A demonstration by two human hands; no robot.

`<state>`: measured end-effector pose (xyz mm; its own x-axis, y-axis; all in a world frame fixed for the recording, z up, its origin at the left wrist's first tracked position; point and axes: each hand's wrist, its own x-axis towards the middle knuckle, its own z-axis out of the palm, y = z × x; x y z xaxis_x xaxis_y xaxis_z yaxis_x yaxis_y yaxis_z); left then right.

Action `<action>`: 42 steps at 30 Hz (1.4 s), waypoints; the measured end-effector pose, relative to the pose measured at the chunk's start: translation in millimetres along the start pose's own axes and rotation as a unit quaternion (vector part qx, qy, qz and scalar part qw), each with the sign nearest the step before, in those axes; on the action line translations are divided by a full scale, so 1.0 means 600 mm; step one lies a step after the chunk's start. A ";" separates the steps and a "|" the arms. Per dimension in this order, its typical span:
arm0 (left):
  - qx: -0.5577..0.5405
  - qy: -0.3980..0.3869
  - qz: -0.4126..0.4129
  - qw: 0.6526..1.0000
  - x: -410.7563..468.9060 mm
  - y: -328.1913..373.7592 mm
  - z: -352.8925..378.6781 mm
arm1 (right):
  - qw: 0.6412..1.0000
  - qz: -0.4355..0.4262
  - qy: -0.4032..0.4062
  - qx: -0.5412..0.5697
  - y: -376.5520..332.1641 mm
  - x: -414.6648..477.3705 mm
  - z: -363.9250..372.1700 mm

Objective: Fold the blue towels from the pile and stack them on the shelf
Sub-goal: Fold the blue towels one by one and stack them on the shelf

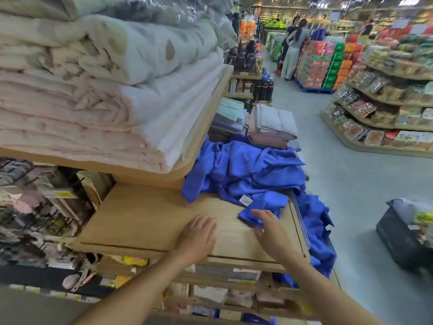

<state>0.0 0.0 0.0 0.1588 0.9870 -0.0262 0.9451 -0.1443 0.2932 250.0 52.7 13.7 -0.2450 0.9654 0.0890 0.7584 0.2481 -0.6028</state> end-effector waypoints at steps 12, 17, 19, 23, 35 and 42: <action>0.083 0.015 -0.041 0.996 -0.014 -0.002 0.032 | 0.995 -0.027 0.013 0.095 -0.042 0.225 -0.037; 0.059 0.012 -0.043 0.997 -0.010 -0.010 0.038 | 0.997 -0.052 -0.051 0.029 -0.041 0.283 -0.012; 0.052 0.022 -0.041 0.998 -0.012 -0.011 0.042 | 0.998 -0.050 -0.022 0.013 -0.034 0.292 -0.002; 0.032 0.048 -0.031 0.998 -0.012 -0.019 0.050 | 0.994 -0.092 0.054 -0.019 -0.043 0.308 -0.029; -0.424 0.403 -0.173 0.792 0.053 -0.054 -0.098 | 0.928 -0.307 -0.200 -0.065 -0.101 0.026 -0.186; -0.232 0.301 0.017 0.925 0.141 -0.013 -0.093 | 0.981 -0.080 -0.158 -0.076 0.003 0.041 -0.146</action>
<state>-9.8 88.6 49.1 -0.1338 0.8632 0.4867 0.6962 -0.2677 0.6661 298.1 83.7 84.5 -0.5258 0.8456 -0.0919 0.7697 0.4270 -0.4746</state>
